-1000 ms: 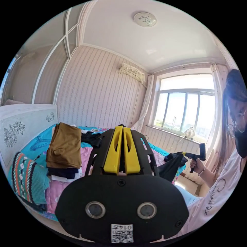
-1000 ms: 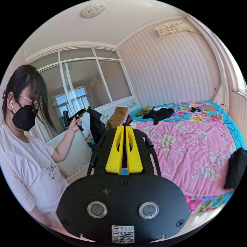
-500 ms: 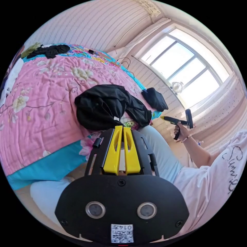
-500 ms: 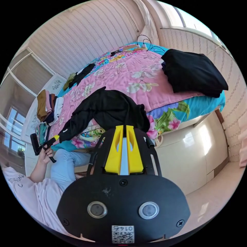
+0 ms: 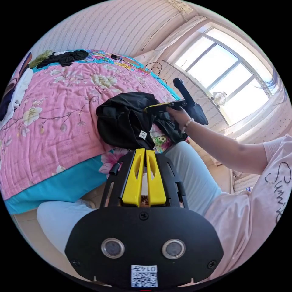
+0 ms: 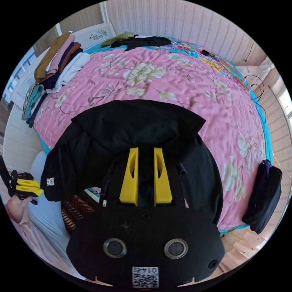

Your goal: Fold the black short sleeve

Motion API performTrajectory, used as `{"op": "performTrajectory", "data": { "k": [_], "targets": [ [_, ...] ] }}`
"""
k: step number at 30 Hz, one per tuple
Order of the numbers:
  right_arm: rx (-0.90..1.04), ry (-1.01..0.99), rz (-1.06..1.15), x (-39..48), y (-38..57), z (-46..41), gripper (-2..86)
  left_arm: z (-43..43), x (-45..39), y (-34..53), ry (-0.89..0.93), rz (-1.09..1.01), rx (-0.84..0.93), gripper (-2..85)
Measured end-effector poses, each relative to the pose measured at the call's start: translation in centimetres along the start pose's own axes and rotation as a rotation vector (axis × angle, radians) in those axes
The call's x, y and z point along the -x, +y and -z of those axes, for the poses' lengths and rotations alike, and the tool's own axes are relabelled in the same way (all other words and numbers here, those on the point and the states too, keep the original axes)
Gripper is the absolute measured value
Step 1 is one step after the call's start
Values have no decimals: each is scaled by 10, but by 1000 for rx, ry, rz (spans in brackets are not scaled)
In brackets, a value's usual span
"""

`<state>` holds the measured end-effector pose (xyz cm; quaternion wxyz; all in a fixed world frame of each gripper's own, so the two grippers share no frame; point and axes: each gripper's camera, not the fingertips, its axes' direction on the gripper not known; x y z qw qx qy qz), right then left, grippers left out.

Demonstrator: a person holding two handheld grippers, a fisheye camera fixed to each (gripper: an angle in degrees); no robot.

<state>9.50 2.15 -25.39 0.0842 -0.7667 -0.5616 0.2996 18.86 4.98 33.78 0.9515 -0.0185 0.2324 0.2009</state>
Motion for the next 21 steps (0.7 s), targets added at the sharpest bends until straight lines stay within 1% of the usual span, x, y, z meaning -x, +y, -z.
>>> {"op": "performTrajectory", "data": {
  "k": [1, 3, 4, 5, 8, 10, 13, 15, 17, 19, 21],
  "targets": [
    [-10, -62, -48, -13, 4, 12, 33, 2, 3, -2, 4, 6, -13, -10],
    [-108, -153, -97, -33, 23, 43, 19, 4, 6, -6, 24, 2, -36, -10],
    [-191, -192, -127, -45, 41, 66, 14, 5, 7, -8, 34, -1, -44, -10],
    [-250, -186, -157, -57, 63, 88, 10, 5, 6, -12, 56, -20, -62, -10],
    [-331, -127, -230, -84, 124, 135, 4, 0, -2, -24, 130, -82, -97, -10],
    [-344, -82, -299, -100, 160, 156, 3, -8, -8, -31, 147, -118, -88, -10],
    [-283, -19, -451, -127, 214, 174, 1, -27, -12, -40, 139, -138, -24, -7],
    [-247, 5, -516, -138, 239, 182, 1, -27, -9, -43, 138, -138, -25, -2],
    [-252, -1, -556, -146, 265, 195, 1, -19, -3, -45, 97, -124, -63, 13],
    [-252, 19, -569, -148, 278, 206, 1, -8, 15, -50, -33, -67, -121, 35],
    [-240, 35, -573, -151, 288, 215, 1, -10, 33, -56, -137, -12, -134, 51]
  ]
}}
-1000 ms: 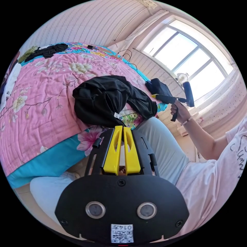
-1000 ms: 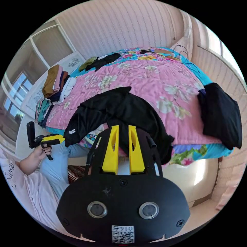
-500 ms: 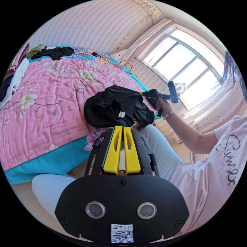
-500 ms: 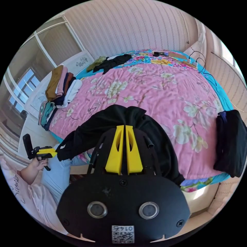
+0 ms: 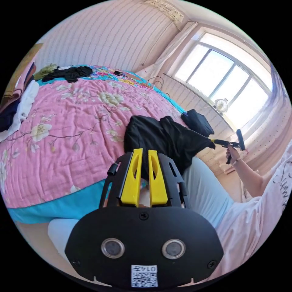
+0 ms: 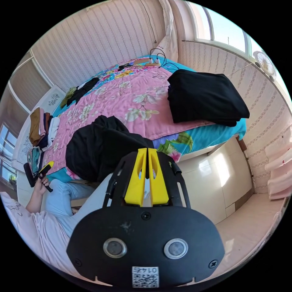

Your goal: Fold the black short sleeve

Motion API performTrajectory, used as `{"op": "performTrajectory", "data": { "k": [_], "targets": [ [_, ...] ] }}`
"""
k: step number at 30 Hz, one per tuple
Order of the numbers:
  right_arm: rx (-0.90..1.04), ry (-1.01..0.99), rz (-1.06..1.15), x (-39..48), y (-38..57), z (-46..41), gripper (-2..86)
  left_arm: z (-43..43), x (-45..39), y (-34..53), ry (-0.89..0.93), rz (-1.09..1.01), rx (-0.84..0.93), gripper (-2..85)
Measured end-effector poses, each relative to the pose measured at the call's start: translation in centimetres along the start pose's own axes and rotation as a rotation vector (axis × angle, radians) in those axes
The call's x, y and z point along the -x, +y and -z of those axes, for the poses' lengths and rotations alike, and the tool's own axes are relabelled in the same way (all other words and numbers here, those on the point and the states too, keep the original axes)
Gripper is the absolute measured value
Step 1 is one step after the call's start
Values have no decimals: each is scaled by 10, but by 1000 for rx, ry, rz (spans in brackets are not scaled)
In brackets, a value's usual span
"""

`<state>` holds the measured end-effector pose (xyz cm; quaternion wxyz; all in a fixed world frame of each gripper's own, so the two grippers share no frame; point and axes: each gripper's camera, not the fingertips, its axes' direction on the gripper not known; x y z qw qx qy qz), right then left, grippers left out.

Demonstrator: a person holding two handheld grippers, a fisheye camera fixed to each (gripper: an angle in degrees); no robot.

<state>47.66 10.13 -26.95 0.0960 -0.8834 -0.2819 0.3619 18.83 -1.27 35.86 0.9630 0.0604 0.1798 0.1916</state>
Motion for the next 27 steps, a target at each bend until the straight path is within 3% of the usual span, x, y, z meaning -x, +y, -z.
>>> {"op": "performTrajectory", "data": {
  "k": [2, 7, 11, 17, 22, 27],
  "targets": [
    [-15, -3, -1, -6, 5, 16, 1, -17, 17, -6, -21, 71, 32, 70],
    [-97, -52, 3, -10, 13, 57, 1, -76, 46, -20, 292, 282, 207, 15],
    [-269, -140, 31, -12, 16, 118, 1, -16, 52, -33, 392, 281, -23, -8],
    [-591, -246, 110, -7, 17, 223, 1, 148, 40, -62, 421, 110, -434, -10],
    [-776, -230, 181, 1, 13, 297, 0, 275, 14, -79, 344, -96, -683, -10],
    [-845, -222, 241, 13, -6, 335, -1, 340, 11, -94, 186, -170, -762, -10]
  ]
}}
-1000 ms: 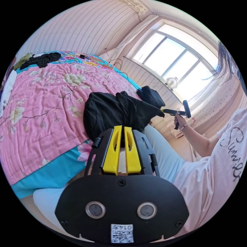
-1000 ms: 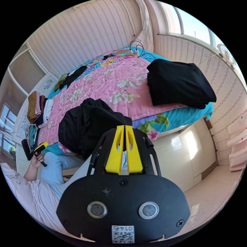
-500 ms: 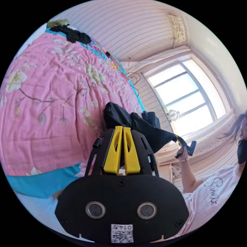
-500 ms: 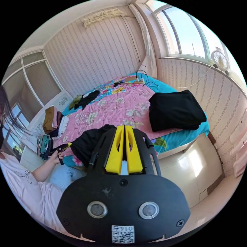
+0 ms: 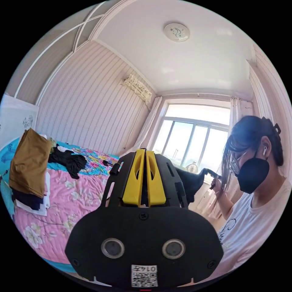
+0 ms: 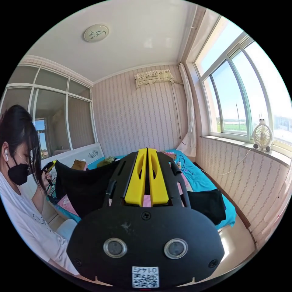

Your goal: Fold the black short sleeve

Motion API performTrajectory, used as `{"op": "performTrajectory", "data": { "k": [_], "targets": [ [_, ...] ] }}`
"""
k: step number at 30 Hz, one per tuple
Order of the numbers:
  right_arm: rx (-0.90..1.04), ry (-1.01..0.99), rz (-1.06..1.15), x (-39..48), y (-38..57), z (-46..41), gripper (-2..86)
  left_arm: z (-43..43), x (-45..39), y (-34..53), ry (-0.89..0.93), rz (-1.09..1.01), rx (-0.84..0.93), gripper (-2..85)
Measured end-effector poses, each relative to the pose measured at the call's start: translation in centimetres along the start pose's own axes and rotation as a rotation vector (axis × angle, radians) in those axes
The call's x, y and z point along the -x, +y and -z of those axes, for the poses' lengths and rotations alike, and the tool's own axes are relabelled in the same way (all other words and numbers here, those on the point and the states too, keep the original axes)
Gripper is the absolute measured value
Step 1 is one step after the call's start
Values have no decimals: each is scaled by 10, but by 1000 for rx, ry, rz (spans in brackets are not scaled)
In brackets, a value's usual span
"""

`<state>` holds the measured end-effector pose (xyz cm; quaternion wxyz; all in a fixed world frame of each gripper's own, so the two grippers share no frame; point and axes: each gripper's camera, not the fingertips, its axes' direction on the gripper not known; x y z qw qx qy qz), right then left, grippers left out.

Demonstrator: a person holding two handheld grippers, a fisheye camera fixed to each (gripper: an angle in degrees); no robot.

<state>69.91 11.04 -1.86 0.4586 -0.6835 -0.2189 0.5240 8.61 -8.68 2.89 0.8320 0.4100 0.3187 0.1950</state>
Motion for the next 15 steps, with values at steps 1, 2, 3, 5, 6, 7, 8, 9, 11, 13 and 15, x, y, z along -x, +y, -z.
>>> {"op": "performTrajectory", "data": {
  "k": [1, 2, 3, 5, 6, 7, 8, 9, 11, 13, 15],
  "targets": [
    [7, -20, 11, 1, -9, -7, -1, 0, 5, -10, -33, -7, 8, -10],
    [34, -45, 19, 1, -17, -21, -1, -1, 8, -14, -45, -10, 15, -10],
    [49, -56, 23, 1, -21, -29, -1, -6, 17, -22, -84, -13, 30, -10],
    [112, -58, 51, 4, -36, -72, -1, -20, 36, -32, -158, -9, 60, -10],
    [134, -53, 60, 4, -39, -86, -1, -35, 53, -38, -206, 6, 86, -10],
    [181, -44, 74, 4, -45, -116, -1, -54, 75, -41, -248, 42, 122, -10],
    [239, -40, 81, 2, -50, -152, -1, -65, 87, -43, -261, 65, 138, -10],
    [270, -37, 81, 0, -52, -172, 0, -88, 111, -44, -299, 96, 175, -9],
    [411, -10, 72, -7, -55, -258, 0, -130, 149, -43, -357, 139, 227, -9],
    [540, 21, 52, -13, -51, -328, 1, -187, 199, -34, -463, 163, 313, -6],
    [643, 47, 0, -22, -39, -392, 2, -216, 236, -16, -562, 231, 343, -2]
  ]
}}
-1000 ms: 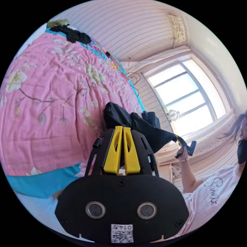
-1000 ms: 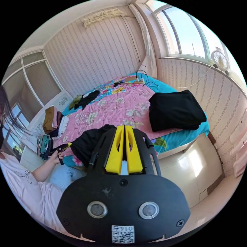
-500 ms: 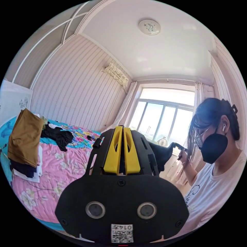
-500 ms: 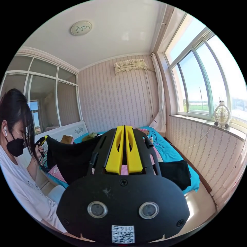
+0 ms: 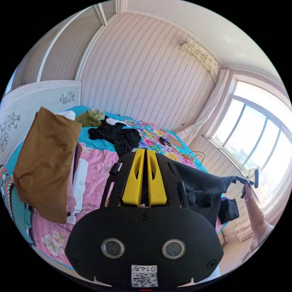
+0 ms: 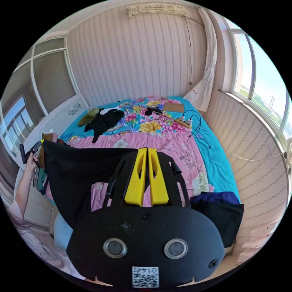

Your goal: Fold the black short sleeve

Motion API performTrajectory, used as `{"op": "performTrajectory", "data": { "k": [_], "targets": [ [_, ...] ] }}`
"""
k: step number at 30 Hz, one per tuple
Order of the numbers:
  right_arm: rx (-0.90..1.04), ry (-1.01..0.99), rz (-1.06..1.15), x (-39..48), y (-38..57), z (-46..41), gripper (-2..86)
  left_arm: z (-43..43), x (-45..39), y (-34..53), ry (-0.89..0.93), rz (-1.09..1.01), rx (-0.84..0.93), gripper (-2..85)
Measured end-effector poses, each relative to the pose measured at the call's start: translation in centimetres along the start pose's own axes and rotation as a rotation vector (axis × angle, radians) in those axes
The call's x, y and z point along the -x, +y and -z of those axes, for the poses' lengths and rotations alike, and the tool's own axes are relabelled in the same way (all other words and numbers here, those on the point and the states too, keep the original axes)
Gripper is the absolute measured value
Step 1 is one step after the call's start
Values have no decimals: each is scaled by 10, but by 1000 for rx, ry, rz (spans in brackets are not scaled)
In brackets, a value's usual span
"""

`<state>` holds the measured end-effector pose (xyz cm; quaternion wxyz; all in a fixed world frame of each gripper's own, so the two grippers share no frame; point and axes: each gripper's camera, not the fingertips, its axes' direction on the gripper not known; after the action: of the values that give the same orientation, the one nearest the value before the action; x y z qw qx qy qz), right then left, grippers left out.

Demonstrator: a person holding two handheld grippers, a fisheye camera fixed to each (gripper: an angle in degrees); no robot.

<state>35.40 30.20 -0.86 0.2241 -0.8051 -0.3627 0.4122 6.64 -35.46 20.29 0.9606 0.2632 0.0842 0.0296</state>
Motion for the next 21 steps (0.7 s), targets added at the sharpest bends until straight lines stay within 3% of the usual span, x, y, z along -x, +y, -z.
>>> {"op": "performTrajectory", "data": {
  "k": [2, 5, 10, 14, 18, 21],
  "targets": [
    [83, 26, -78, -5, -16, -64, 4, -34, 23, 9, -65, 136, 61, 3],
    [130, 75, -85, -5, -8, -118, 17, -53, 62, 38, -14, 241, 67, 11],
    [277, -104, 88, 27, 57, -168, 49, -34, 89, 137, 101, 48, 346, 32],
    [400, -318, 116, 73, 139, -185, 68, -2, 89, 226, 161, 18, 537, 47],
    [439, -388, 59, 100, 179, -189, 92, 7, 77, 295, 157, 7, 721, 72],
    [484, -386, 46, 114, 188, -198, 91, 8, 68, 313, 146, -21, 751, 70]
  ]
}}
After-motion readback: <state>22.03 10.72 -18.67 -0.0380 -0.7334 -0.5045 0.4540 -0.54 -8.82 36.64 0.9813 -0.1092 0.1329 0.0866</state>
